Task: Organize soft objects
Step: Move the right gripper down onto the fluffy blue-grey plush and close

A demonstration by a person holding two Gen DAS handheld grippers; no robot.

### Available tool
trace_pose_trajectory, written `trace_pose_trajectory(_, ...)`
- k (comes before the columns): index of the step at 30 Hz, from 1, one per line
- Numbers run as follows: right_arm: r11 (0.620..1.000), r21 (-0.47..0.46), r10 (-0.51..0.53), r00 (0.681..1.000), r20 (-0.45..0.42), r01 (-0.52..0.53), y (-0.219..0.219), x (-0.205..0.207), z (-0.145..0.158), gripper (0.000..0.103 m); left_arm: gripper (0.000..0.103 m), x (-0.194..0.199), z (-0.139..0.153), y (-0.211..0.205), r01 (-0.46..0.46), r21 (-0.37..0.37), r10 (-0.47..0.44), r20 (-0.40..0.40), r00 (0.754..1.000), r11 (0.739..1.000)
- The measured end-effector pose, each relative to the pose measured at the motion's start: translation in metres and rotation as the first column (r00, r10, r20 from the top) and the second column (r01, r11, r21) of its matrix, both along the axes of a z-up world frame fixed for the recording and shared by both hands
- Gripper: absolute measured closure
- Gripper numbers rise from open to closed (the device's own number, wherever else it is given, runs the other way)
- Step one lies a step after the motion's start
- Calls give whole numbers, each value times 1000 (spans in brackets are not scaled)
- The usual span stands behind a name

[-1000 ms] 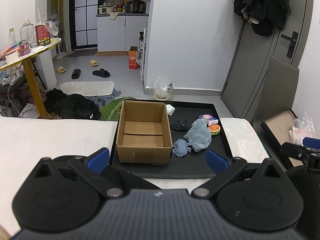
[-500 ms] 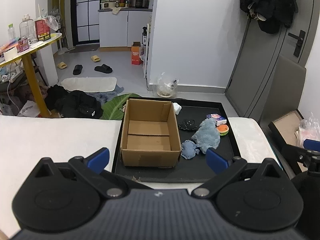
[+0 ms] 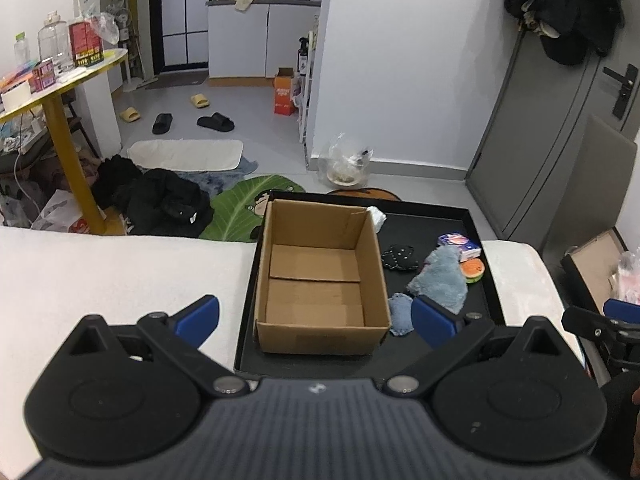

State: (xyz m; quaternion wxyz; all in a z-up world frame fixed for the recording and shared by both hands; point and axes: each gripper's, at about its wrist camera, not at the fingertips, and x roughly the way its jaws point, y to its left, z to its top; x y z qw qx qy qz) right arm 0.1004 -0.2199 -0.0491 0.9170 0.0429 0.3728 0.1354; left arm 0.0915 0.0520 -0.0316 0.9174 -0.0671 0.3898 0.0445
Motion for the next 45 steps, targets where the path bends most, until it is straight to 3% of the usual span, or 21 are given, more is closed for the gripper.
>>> trace_pose_trajectory(12,1000,21,-3,999,-34,4,10,35,-26,0,3,38,-29,21,-28,-15,27,-62,998,1000)
trace_pose_trajectory(28,998,57,-15,989,-146,24,16,76,-74,0,8,75,-65,33,-34,-8,32,-122,992,999)
trace_pose_trajectory(35,998,61,-17,988,-156,27,16,96,-87,0,24,89,-83,39,-26,-37,20,-163,986,999)
trace_pose_trajectory(40,993,79,-71,979,-191,87,10,116,-102,0,38,100,-97,43,-42,-43,32,-209,977,998)
trace_pose_trajectory(45,987,64,-130,967,-220,148,7,133,-121,0,43,109,-110,46,-59,-41,47,-247,968,997)
